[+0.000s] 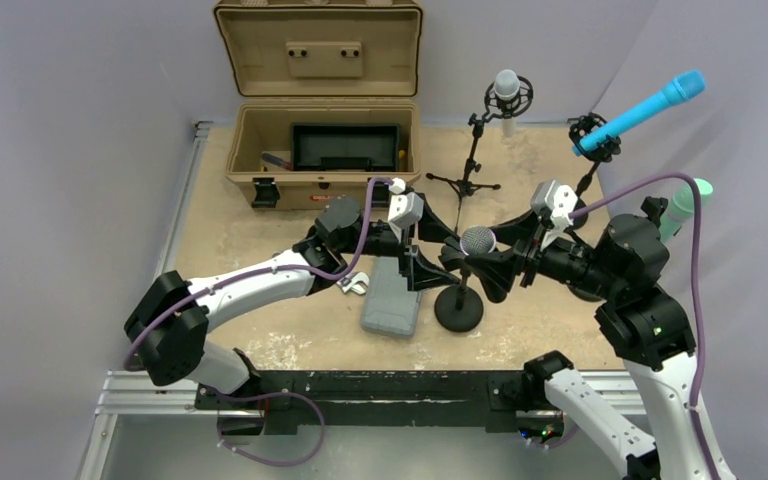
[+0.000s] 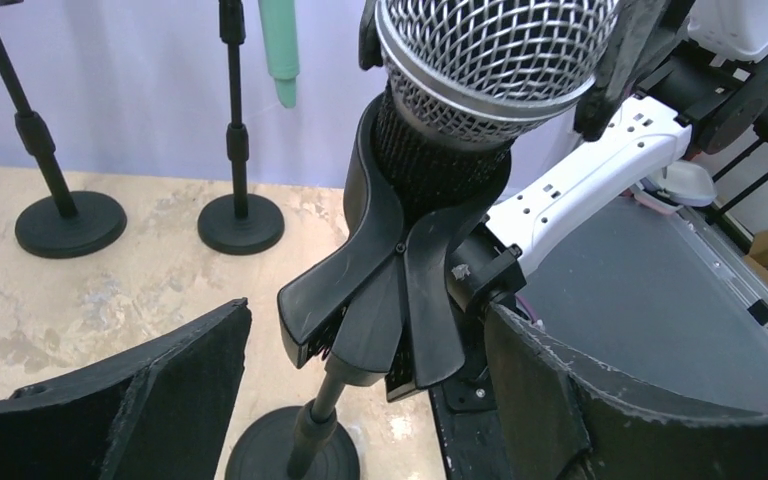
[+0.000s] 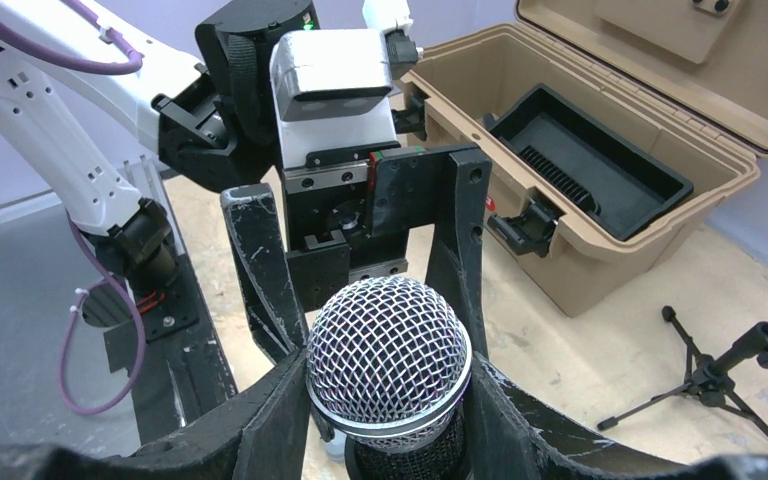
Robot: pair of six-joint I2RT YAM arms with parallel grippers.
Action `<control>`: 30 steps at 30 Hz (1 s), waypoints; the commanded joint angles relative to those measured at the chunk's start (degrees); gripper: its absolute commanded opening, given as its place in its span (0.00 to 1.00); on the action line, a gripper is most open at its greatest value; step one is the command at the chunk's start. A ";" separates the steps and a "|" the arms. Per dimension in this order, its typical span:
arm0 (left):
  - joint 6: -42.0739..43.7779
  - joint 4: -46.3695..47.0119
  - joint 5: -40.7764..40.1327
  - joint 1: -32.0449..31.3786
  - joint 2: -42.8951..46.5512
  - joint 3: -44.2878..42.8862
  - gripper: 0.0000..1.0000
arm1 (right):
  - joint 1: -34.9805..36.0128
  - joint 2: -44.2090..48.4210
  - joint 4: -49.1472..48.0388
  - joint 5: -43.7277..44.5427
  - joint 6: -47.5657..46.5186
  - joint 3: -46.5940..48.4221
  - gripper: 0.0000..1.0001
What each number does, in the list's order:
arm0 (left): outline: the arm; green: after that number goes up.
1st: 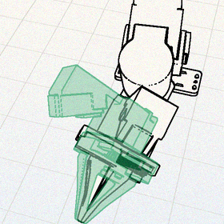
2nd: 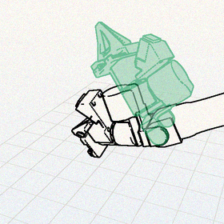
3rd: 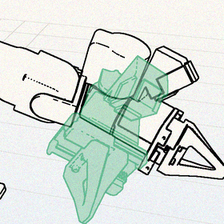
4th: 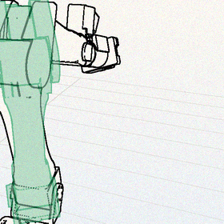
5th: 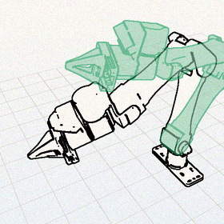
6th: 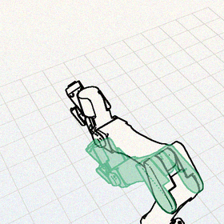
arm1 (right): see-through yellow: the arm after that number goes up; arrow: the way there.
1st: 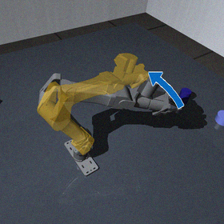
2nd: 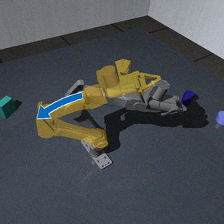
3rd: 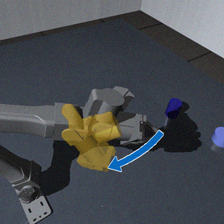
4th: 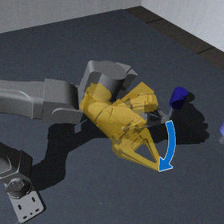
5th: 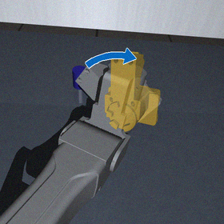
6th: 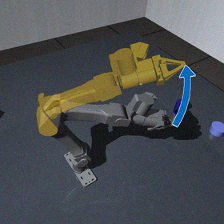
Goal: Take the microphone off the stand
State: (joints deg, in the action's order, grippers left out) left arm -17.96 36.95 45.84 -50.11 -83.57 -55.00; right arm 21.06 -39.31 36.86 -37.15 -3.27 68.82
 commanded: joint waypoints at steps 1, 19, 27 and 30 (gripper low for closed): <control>0.48 4.18 0.90 -0.98 -0.08 -2.48 0.83 | 0.20 0.21 -5.57 -1.61 -1.44 1.47 0.00; 4.44 -2.96 -2.07 -1.40 0.94 -3.43 0.06 | 0.19 0.54 -6.08 -1.89 -1.11 0.87 0.00; 6.75 -9.19 -4.03 -1.40 1.78 -3.72 0.00 | 0.19 -0.60 -9.03 -2.21 0.88 3.57 0.00; 7.55 -10.94 -4.55 -1.40 1.85 -4.19 0.00 | 0.21 -2.37 -12.96 -2.64 3.62 6.74 0.00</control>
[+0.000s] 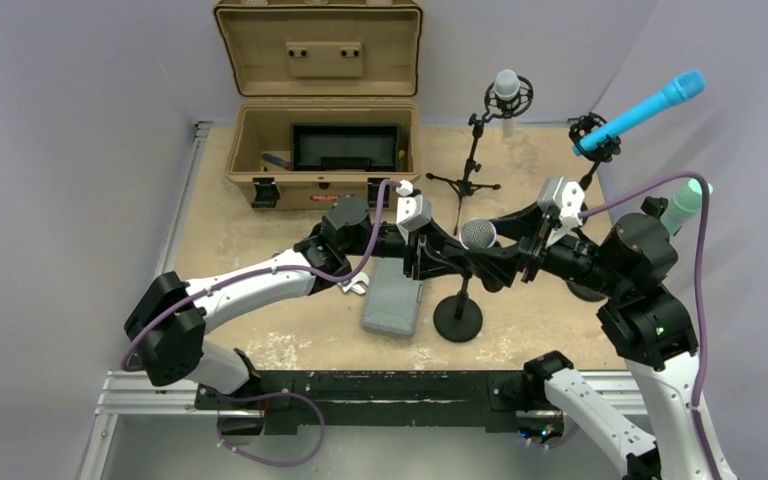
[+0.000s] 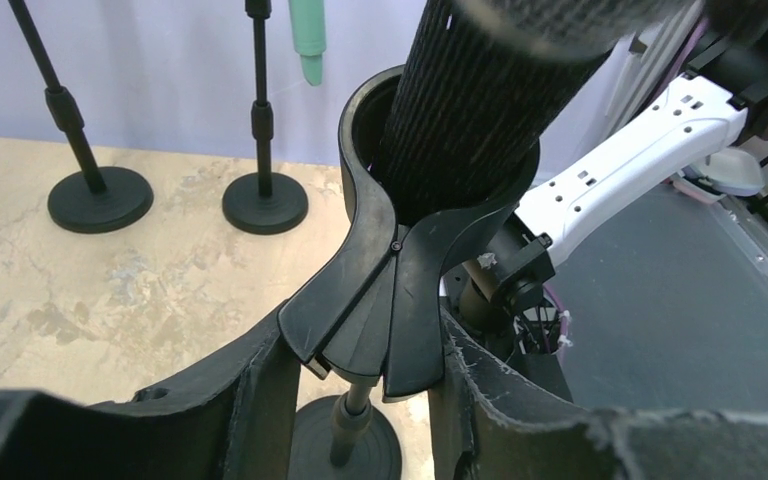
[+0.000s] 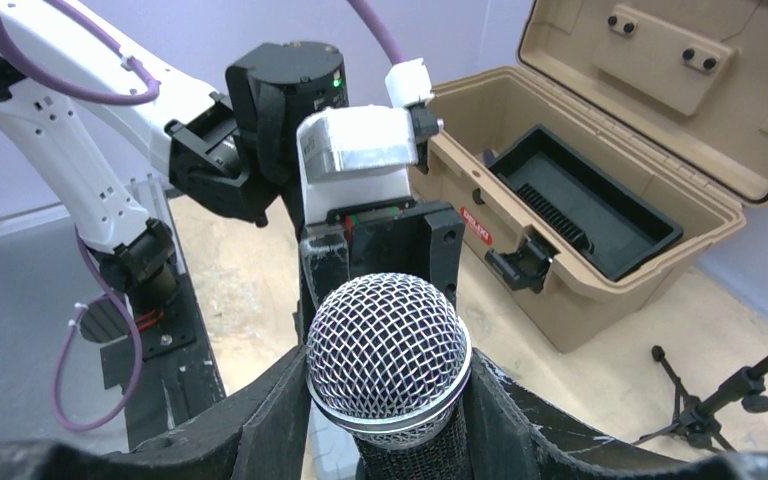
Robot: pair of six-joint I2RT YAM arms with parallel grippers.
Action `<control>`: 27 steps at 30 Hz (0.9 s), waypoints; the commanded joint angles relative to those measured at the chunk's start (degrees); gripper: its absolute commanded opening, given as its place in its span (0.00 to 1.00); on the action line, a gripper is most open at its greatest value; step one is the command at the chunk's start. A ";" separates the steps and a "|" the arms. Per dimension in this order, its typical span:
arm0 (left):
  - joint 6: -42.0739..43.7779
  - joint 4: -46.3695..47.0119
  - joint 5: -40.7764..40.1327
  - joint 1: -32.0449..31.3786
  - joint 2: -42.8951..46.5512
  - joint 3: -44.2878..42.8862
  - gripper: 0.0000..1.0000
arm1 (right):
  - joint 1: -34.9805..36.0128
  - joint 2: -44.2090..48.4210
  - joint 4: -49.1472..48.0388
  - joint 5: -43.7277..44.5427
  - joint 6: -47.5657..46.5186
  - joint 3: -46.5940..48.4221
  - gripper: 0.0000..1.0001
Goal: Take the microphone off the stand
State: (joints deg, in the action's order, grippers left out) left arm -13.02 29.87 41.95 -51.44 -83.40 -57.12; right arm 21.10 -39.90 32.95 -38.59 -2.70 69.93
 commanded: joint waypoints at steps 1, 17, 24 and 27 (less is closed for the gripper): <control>3.04 -4.44 -0.85 -0.06 1.74 -2.20 0.00 | 0.16 -2.49 -10.33 -1.20 4.45 6.98 0.00; 4.62 -8.43 -3.21 -0.81 1.66 -2.53 0.00 | 0.16 -9.30 -28.43 1.23 19.30 20.42 0.00; 5.53 -12.08 -1.95 -0.88 2.00 -3.64 0.00 | 0.14 -12.72 -27.10 -14.15 13.88 21.12 0.00; 7.01 -17.49 -1.02 -0.90 1.31 -6.45 0.00 | 0.15 -12.05 -24.74 -18.90 10.28 17.83 0.00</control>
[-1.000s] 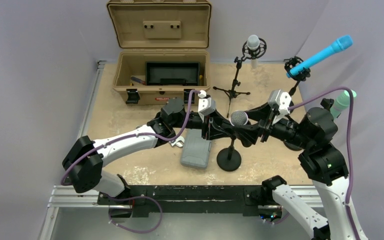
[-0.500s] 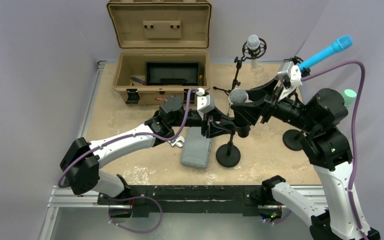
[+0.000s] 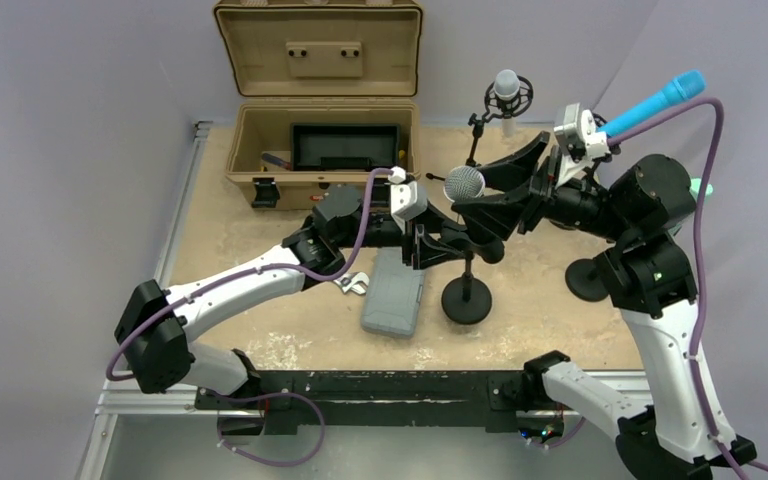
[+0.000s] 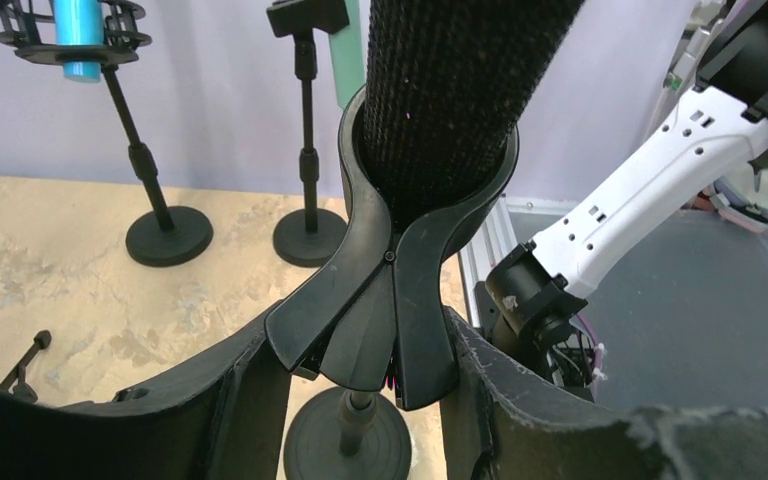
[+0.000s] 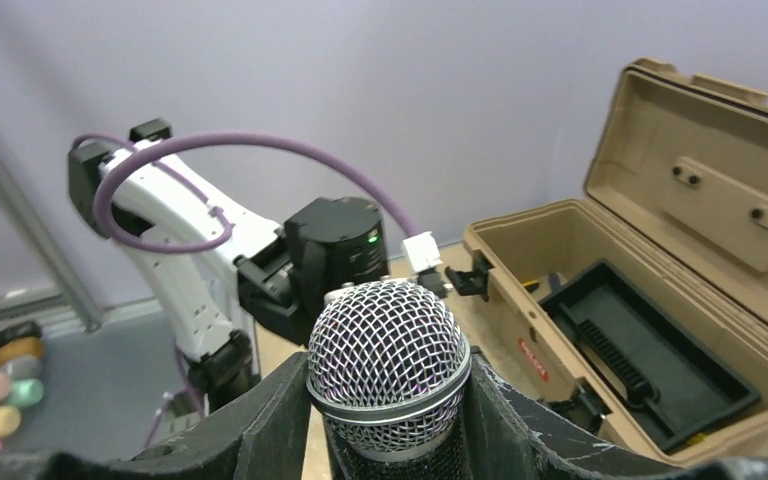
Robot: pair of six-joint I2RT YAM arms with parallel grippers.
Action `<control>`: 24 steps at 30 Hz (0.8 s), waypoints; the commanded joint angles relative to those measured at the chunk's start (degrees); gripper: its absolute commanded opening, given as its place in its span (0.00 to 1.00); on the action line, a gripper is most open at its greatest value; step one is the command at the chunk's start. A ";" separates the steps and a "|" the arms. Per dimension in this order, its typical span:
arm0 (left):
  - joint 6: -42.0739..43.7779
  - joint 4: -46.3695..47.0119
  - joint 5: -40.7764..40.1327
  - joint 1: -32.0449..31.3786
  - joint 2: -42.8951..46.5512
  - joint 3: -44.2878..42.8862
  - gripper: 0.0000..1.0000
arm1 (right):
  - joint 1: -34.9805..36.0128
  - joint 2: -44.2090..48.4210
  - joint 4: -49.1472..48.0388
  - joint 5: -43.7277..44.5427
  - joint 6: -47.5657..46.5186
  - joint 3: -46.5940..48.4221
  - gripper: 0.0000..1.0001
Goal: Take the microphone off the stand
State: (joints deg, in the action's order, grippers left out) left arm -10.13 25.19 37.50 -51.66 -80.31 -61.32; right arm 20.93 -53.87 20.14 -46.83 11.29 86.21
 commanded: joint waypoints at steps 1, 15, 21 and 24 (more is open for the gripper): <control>4.57 -14.44 3.57 -0.64 -2.09 -3.51 0.00 | 0.33 2.19 -11.70 -12.08 -4.30 0.28 0.00; 2.55 -16.15 0.46 -0.64 -4.47 -3.22 0.00 | 0.38 2.17 -21.90 -10.20 0.77 -4.24 0.00; -2.53 -8.38 0.28 -0.66 -0.35 0.86 0.29 | 0.41 4.28 -5.16 -3.47 -12.43 -2.61 0.00; -3.09 -6.40 -1.85 -0.64 1.21 2.80 0.55 | 0.40 6.09 -1.61 -0.93 -14.65 -4.42 0.00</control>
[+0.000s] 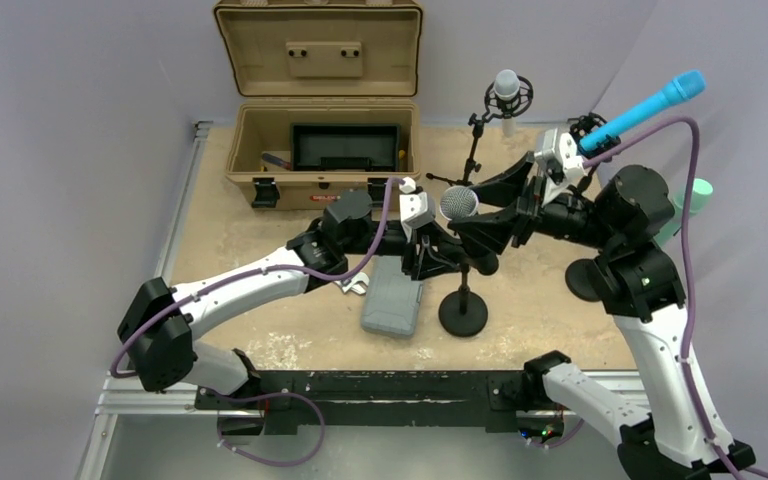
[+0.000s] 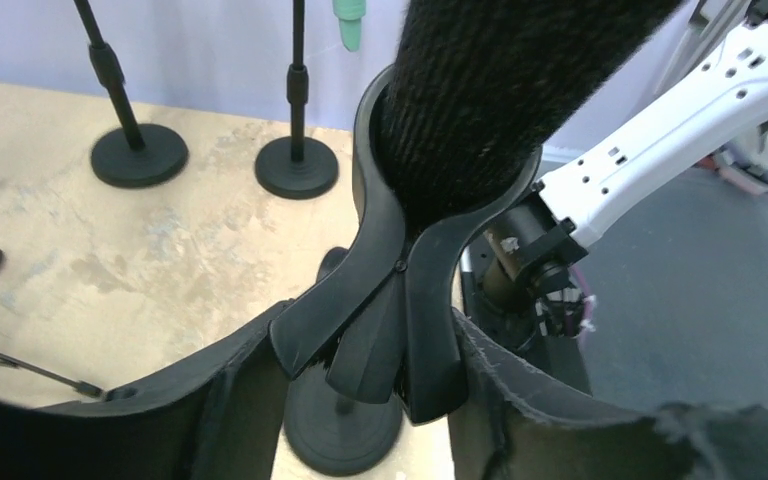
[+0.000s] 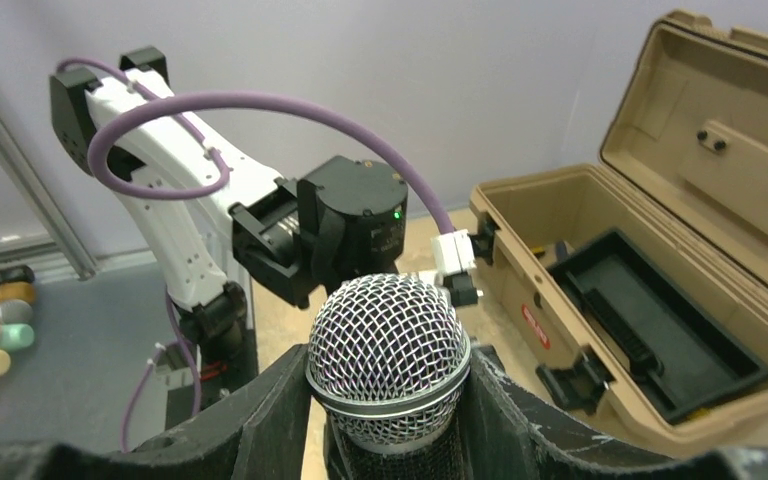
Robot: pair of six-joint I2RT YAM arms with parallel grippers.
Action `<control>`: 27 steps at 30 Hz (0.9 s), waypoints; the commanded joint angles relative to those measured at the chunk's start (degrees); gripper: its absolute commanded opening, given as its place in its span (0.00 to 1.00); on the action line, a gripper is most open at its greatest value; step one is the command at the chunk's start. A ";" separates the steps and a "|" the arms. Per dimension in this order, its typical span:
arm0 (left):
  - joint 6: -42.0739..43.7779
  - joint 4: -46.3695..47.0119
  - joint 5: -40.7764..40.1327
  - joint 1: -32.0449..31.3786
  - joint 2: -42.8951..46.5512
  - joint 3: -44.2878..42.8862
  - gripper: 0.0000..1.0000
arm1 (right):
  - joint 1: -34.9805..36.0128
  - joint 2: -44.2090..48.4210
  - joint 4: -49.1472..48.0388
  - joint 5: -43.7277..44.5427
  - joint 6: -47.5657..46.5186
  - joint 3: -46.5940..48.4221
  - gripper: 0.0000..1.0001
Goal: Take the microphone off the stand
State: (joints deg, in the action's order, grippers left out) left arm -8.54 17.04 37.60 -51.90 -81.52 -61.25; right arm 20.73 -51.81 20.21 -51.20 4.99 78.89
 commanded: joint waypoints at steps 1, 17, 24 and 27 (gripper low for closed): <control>-4.50 2.32 -2.82 -0.40 3.00 3.33 0.65 | 0.55 4.68 -0.95 3.97 -8.59 1.93 0.00; -3.91 8.39 -1.04 -0.40 2.65 2.45 0.97 | 0.57 7.20 3.01 6.52 -9.80 -1.30 0.00; -1.61 12.05 -0.99 -0.53 0.89 1.10 0.93 | 0.54 6.91 2.36 5.85 -9.10 -1.02 0.00; -1.14 12.29 -0.38 -0.74 0.17 0.49 0.90 | 0.61 7.05 2.01 5.61 -8.84 -0.90 0.00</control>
State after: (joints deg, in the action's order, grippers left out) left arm -12.03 25.15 35.62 -52.21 -80.36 -57.67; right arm 21.17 -44.86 25.65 -45.74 -2.57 76.36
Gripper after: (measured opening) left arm 0.916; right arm 0.495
